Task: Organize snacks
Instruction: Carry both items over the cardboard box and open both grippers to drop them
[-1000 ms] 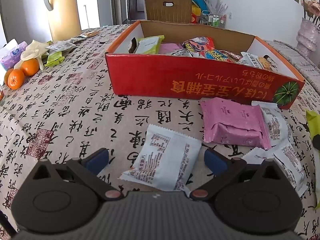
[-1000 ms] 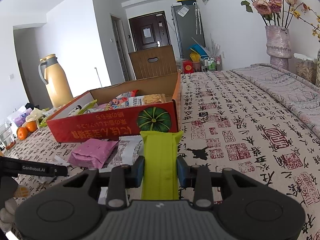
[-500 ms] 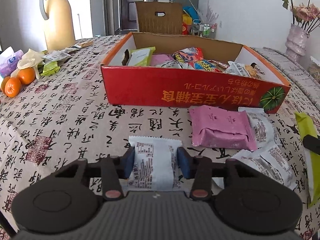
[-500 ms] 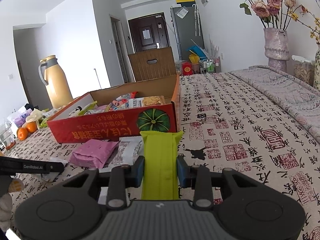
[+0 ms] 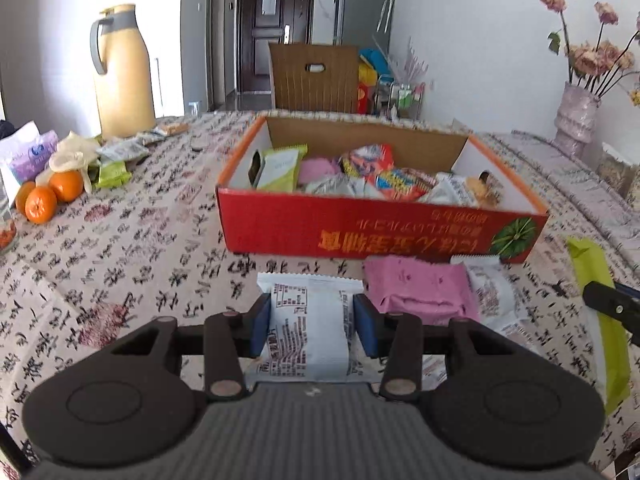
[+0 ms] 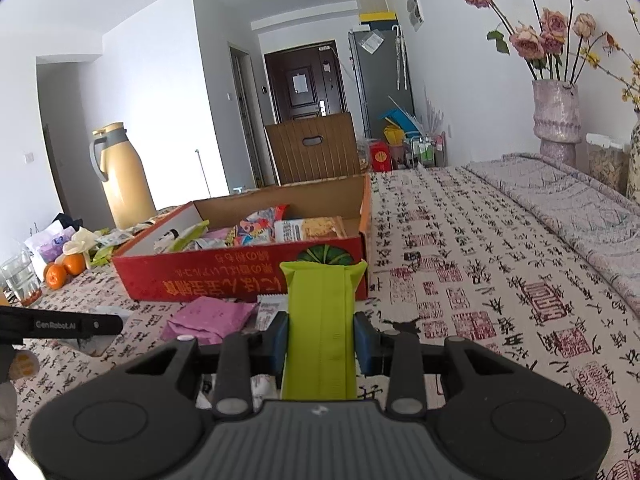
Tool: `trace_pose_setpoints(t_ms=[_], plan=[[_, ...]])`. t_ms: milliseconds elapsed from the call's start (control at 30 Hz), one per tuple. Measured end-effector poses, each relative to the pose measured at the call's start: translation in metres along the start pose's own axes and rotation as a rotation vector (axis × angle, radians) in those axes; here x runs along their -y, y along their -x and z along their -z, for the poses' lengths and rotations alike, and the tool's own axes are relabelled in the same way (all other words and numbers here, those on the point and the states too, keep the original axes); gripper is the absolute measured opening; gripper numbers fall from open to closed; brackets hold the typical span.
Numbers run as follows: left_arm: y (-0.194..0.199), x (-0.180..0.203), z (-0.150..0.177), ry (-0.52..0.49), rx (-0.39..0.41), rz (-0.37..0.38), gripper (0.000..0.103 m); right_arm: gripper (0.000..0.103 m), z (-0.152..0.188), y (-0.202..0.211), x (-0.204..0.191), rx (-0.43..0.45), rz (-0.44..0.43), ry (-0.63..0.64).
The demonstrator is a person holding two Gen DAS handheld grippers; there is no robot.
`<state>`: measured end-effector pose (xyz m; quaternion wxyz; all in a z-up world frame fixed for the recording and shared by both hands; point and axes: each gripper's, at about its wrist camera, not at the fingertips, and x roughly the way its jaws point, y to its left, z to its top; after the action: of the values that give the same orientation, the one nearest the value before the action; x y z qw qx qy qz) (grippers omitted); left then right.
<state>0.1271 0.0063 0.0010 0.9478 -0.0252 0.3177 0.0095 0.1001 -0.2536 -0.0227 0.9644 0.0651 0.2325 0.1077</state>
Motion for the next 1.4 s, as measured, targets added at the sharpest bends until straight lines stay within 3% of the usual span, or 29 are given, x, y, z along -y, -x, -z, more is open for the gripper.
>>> trace_pose_setpoints(t_ms=[333,733,1133,1400], plan=[[0.017,0.003,-0.029,0.006,0.1,0.029,0.044,0.033,-0.024,0.004,-0.017,0.065,-0.018,0.021],[0.007,0.012,-0.082,0.0,0.185,0.047,0.044,0.033,-0.068,-0.026,-0.031,0.14,-0.054,0.028],[-0.033,0.016,-0.128,0.005,0.214,0.046,0.044,0.033,-0.122,-0.086,-0.035,0.184,-0.054,0.037],[-0.074,0.008,-0.144,0.033,0.196,0.03,0.044,0.033,-0.134,-0.129,-0.039,0.153,-0.057,0.04]])
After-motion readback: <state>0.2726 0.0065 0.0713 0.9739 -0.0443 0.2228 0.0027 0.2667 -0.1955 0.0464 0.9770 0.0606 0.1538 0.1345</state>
